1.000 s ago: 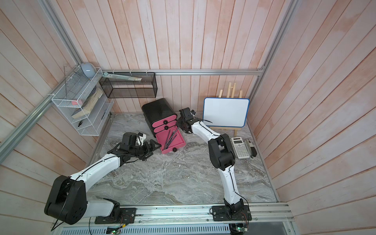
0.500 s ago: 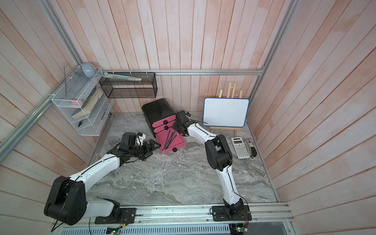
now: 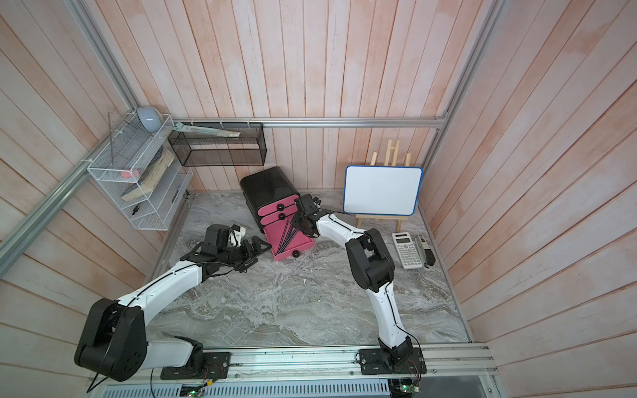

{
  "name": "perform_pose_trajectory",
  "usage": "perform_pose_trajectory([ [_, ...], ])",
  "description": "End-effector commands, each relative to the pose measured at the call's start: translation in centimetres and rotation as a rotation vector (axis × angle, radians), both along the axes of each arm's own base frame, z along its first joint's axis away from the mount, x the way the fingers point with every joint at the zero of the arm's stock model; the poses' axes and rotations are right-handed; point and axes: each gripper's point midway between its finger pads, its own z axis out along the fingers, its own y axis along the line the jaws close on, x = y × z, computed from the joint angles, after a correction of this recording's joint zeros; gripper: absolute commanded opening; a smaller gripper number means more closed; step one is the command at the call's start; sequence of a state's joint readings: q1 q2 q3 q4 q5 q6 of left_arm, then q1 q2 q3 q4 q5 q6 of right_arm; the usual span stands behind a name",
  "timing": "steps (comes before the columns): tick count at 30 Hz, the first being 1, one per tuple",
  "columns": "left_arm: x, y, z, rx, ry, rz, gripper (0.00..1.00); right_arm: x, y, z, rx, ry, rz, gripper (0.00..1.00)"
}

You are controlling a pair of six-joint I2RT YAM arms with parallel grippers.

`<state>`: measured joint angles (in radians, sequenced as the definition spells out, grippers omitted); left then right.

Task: Please place the pencils in the drawer according to their color
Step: Place the pencil in the drawer, then close the drawer in the storage box.

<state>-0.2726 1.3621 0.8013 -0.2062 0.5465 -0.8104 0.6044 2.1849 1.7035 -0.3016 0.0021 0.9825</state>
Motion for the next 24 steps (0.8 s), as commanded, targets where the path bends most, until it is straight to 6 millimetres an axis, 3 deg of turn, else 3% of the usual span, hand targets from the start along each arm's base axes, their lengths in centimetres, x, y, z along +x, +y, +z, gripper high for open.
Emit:
perform_pose_trajectory([
  [1,1.6,0.9,1.5,0.024,-0.048,0.016,1.00,-0.6,0.2,5.1,0.083,-0.093,0.018,0.28],
  [5,3.5,2.5,3.0,0.051,-0.085,0.055,0.99,-2.8,-0.9,6.5,0.144,-0.112,0.015,0.28],
  [10,6.8,5.1,4.9,0.114,-0.131,0.106,1.00,-6.2,-2.7,6.1,0.215,-0.099,0.015,0.29],
  [17,12.2,7.9,6.0,0.244,-0.171,0.162,0.99,-10.6,-4.7,2.9,0.269,-0.050,0.014,0.28],
  [24,17.5,8.8,4.7,0.315,-0.151,0.191,1.00,-13.2,-5.7,-0.5,0.309,0.014,-0.004,0.25],
])
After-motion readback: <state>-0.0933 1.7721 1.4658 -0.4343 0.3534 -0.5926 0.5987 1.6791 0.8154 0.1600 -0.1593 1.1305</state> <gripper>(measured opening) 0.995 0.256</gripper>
